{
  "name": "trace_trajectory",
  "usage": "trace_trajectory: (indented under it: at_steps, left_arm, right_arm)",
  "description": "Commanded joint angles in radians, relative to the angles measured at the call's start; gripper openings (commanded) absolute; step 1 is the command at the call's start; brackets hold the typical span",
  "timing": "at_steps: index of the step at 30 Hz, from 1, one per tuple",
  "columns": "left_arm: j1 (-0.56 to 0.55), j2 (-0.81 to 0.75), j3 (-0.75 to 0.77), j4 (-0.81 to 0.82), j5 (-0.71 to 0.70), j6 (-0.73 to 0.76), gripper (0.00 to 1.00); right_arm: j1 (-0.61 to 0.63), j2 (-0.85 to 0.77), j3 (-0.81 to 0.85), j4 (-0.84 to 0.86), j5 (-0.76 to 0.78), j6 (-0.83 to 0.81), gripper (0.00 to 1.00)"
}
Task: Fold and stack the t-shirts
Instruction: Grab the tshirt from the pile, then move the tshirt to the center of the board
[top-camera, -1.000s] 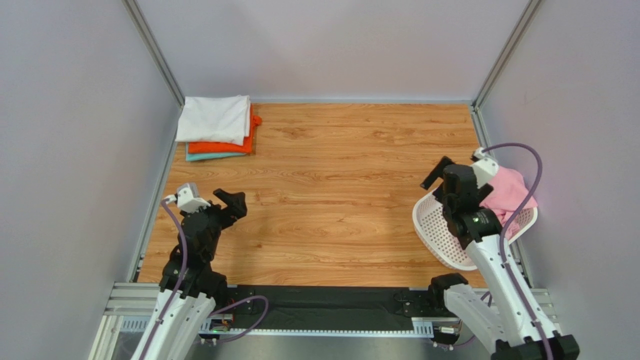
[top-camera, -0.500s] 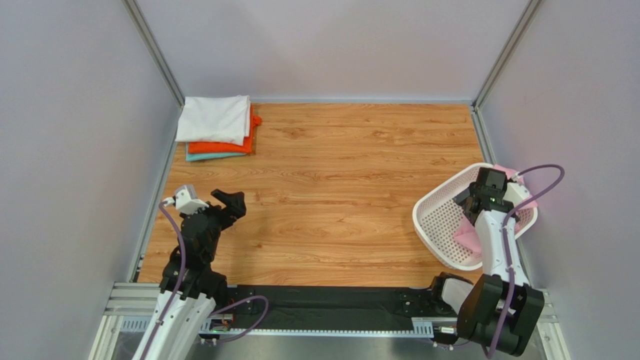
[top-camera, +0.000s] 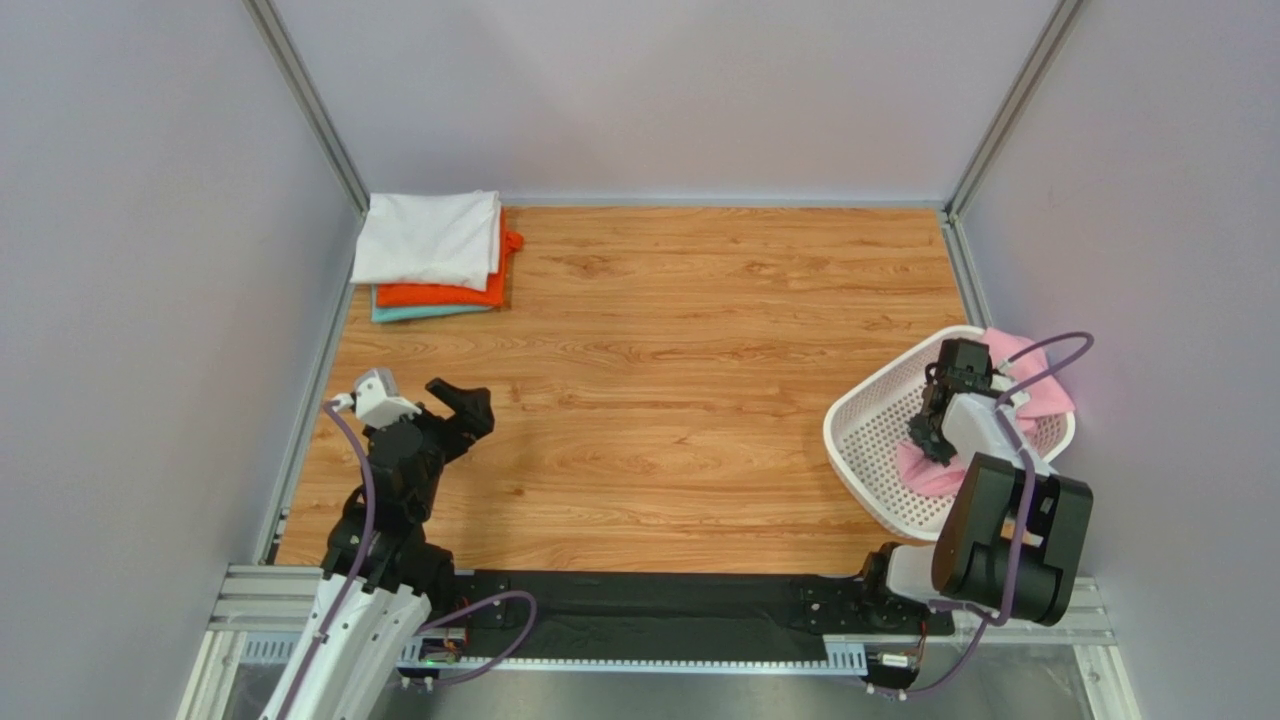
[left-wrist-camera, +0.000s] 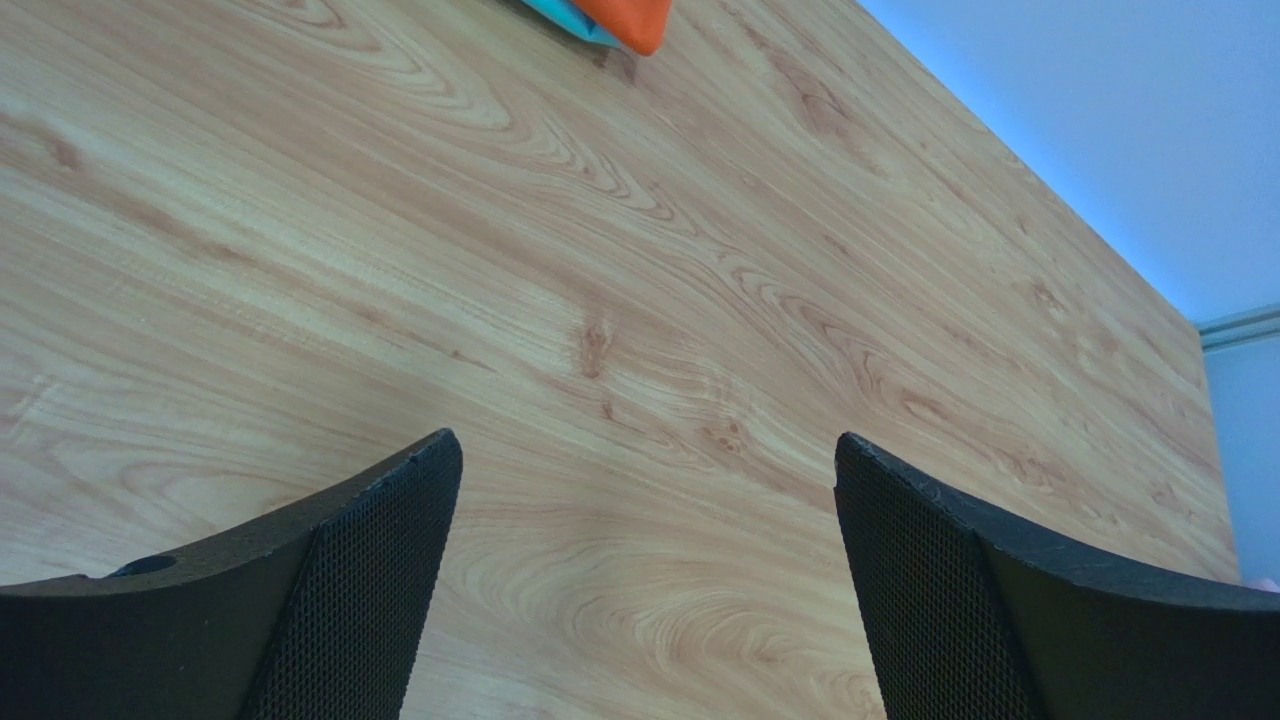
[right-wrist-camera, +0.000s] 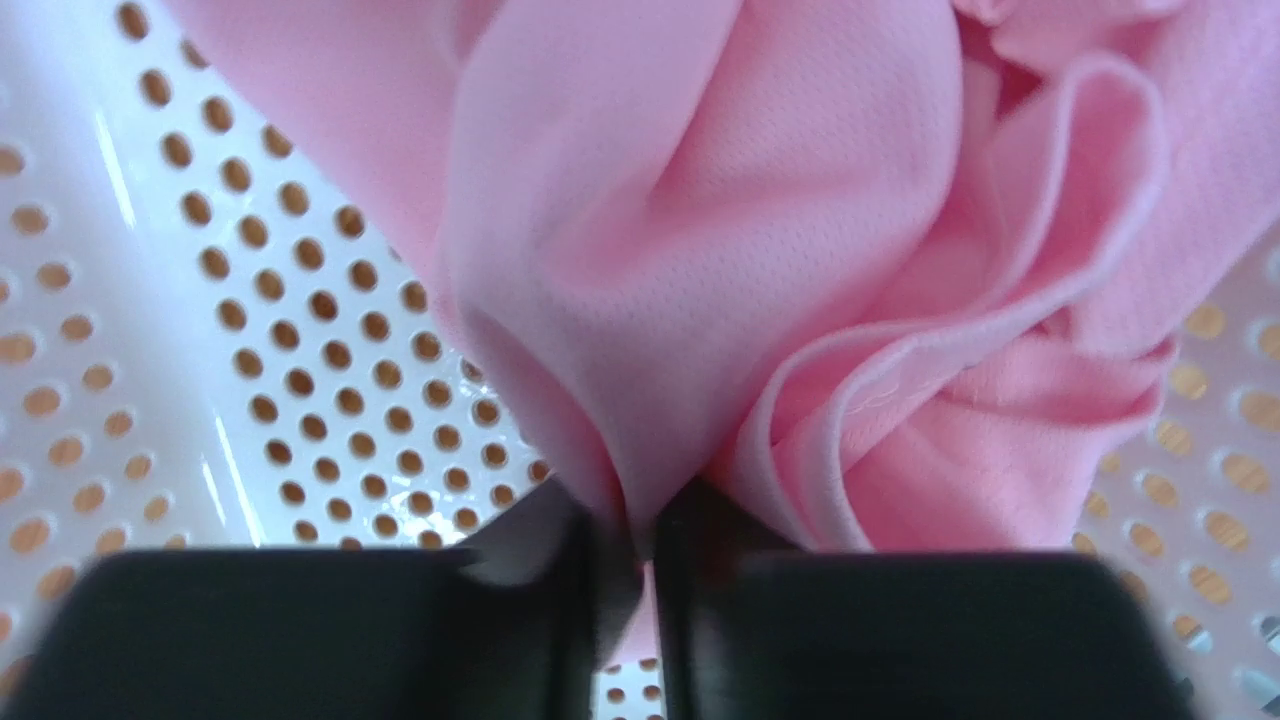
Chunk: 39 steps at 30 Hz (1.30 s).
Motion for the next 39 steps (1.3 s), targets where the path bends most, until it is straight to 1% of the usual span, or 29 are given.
trace_trajectory:
  at_steps: [1, 2, 4, 5, 6, 9, 12, 13, 14, 16, 18, 19, 20, 21, 22, 23, 24, 25, 26, 27, 29, 30, 31, 33, 34, 35, 36, 37, 39]
  left_arm:
    - [-0.001, 0.004, 0.029, -0.002, -0.012, -0.024, 1.0]
    - [-0.001, 0.004, 0.026, 0.001, -0.009, -0.025, 1.0]
    - [-0.001, 0.004, 0.021, 0.006, -0.006, -0.029, 1.0]
    - [-0.001, 0.004, 0.02, 0.009, -0.009, -0.038, 1.0]
    - [-0.001, 0.003, 0.02, 0.009, -0.01, -0.04, 1.0]
    - [-0.001, 0.007, 0.021, 0.007, -0.015, -0.035, 1.0]
    - [-0.001, 0.009, 0.024, 0.001, -0.016, -0.038, 1.0]
    - [-0.001, 0.01, 0.026, -0.003, -0.018, -0.037, 1.0]
    - [-0.001, 0.013, 0.03, -0.008, -0.019, -0.037, 1.0]
    - [-0.001, 0.021, 0.038, -0.026, -0.026, -0.041, 1.0]
    - [-0.001, 0.029, 0.043, -0.037, -0.033, -0.037, 1.0]
    - [-0.001, 0.036, 0.049, -0.042, -0.032, -0.037, 1.0]
    - [-0.001, 0.043, 0.05, -0.043, -0.026, -0.035, 1.0]
    - [-0.001, 0.047, 0.056, -0.045, -0.021, -0.032, 1.0]
    - [-0.001, 0.061, 0.061, -0.049, -0.018, -0.025, 1.0]
    - [-0.001, 0.066, 0.069, -0.054, -0.019, -0.026, 1.0]
    - [-0.001, 0.073, 0.072, -0.058, -0.021, -0.028, 1.0]
    - [-0.001, 0.085, 0.073, -0.065, -0.024, -0.029, 1.0]
    - [-0.001, 0.093, 0.076, -0.066, -0.021, -0.028, 1.0]
    - [-0.001, 0.099, 0.081, -0.066, -0.015, -0.022, 1.0]
    - [0.0, 0.118, 0.089, -0.069, -0.001, -0.003, 1.0]
    - [-0.001, 0.122, 0.096, -0.071, 0.0, -0.002, 1.0]
    - [-0.001, 0.132, 0.101, -0.08, 0.0, 0.0, 1.0]
    - [-0.001, 0.139, 0.104, -0.092, -0.009, -0.008, 1.0]
    - [-0.001, 0.141, 0.105, -0.098, -0.015, -0.011, 1.0]
    - [-0.001, 0.142, 0.105, -0.101, -0.022, -0.015, 1.0]
    - [-0.001, 0.141, 0.107, -0.108, -0.024, -0.015, 1.0]
    - [-0.001, 0.138, 0.106, -0.109, -0.026, -0.017, 1.0]
    - [-0.001, 0.138, 0.102, -0.109, -0.029, -0.023, 1.0]
  right_arm:
    - [-0.003, -0.079, 0.011, 0.044, -0.05, -0.014, 0.05]
    - [-0.003, -0.146, 0.016, 0.035, -0.049, -0.017, 0.0]
    - [-0.003, -0.211, 0.036, 0.005, -0.061, -0.031, 0.0]
    - [-0.003, -0.279, 0.045, -0.006, -0.072, -0.034, 0.0]
    - [-0.003, -0.309, 0.054, -0.017, -0.084, -0.046, 0.0]
    - [-0.003, -0.411, 0.147, -0.063, -0.164, -0.072, 0.0]
    - [0.0, -0.471, 0.213, -0.066, -0.247, -0.09, 0.0]
    - [0.003, -0.478, 0.264, -0.064, -0.311, -0.1, 0.0]
    - [0.009, -0.485, 0.293, -0.066, -0.322, -0.1, 0.0]
    - [0.052, -0.49, 0.357, -0.071, -0.371, -0.115, 0.0]
    - [0.093, -0.478, 0.465, -0.081, -0.377, -0.123, 0.0]
    - [0.148, -0.447, 0.503, -0.087, -0.38, -0.132, 0.0]
    - [0.179, -0.43, 0.593, -0.098, -0.373, -0.155, 0.0]
    - [0.249, -0.407, 0.633, -0.113, -0.364, -0.164, 0.0]
    - [0.288, -0.369, 0.67, -0.114, -0.356, -0.181, 0.0]
    - [0.319, -0.345, 0.75, -0.109, -0.363, -0.21, 0.0]
    - [0.407, -0.322, 0.787, -0.095, -0.383, -0.224, 0.0]
    - [0.446, -0.297, 0.831, -0.092, -0.412, -0.238, 0.0]
    - [0.486, -0.238, 0.873, -0.091, -0.416, -0.248, 0.0]
    - [0.576, -0.208, 0.966, -0.104, -0.414, -0.285, 0.0]
    - [0.664, -0.145, 1.049, -0.121, -0.417, -0.323, 0.0]
    - [0.74, -0.087, 1.092, -0.133, -0.423, -0.351, 0.0]
    - [0.776, -0.061, 1.155, -0.14, -0.429, -0.357, 0.0]
    - [0.852, 0.005, 1.201, -0.135, -0.457, -0.371, 0.0]
    - [0.871, 0.021, 1.22, -0.126, -0.501, -0.373, 0.0]
    - [0.885, 0.034, 1.212, -0.111, -0.527, -0.371, 0.02]
    - [0.897, 0.054, 1.198, -0.056, -0.556, -0.362, 0.04]
    - [0.896, 0.065, 1.154, -0.023, -0.611, -0.329, 0.06]
    - [0.894, 0.087, 1.117, 0.001, -0.611, -0.287, 0.05]
